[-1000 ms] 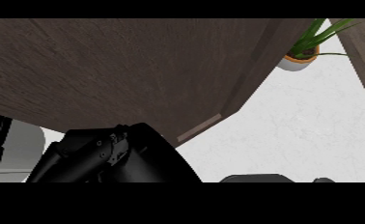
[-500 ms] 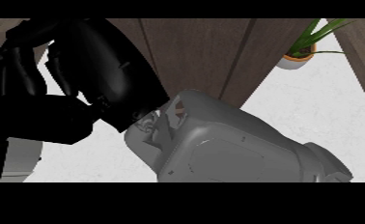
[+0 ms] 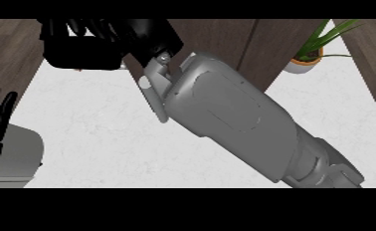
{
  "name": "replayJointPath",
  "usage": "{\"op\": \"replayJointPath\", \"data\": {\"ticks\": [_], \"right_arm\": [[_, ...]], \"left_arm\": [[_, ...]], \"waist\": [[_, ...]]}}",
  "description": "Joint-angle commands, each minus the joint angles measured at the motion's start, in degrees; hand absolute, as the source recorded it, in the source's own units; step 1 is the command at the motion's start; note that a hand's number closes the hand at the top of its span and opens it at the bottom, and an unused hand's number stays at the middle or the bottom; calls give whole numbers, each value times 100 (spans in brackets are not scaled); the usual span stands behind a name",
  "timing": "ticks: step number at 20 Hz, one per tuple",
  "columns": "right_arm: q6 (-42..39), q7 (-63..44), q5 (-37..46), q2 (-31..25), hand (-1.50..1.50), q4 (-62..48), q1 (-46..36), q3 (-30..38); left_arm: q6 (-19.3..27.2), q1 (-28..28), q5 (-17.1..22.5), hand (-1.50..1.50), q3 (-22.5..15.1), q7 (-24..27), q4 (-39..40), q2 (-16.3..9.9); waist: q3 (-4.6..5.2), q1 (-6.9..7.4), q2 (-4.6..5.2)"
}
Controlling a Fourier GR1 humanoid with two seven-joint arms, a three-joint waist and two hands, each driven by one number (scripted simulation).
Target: Pick up the wine, place it into the cabinet and close the cabinet
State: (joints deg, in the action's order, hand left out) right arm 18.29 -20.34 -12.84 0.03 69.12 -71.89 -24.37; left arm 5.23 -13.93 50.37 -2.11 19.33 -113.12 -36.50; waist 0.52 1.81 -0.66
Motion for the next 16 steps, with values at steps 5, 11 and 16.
{"op": "replayJointPath", "data": {"ticks": [5,11,16], "right_arm": [[-527,801,-69,-430,150,-1102,168,661],[-773,1138,200,-823,150,-1510,129,652],[-827,1269,198,-793,150,-1583,84,710]], "left_arm": [[-311,-43,-52,-150,121,13,124,37],[61,122,-128,-150,25,-148,-100,150],[175,486,-147,-150,-6,-287,37,153]], "waist": [[-47,-46,113],[-49,-22,137],[-48,-104,176]]}}
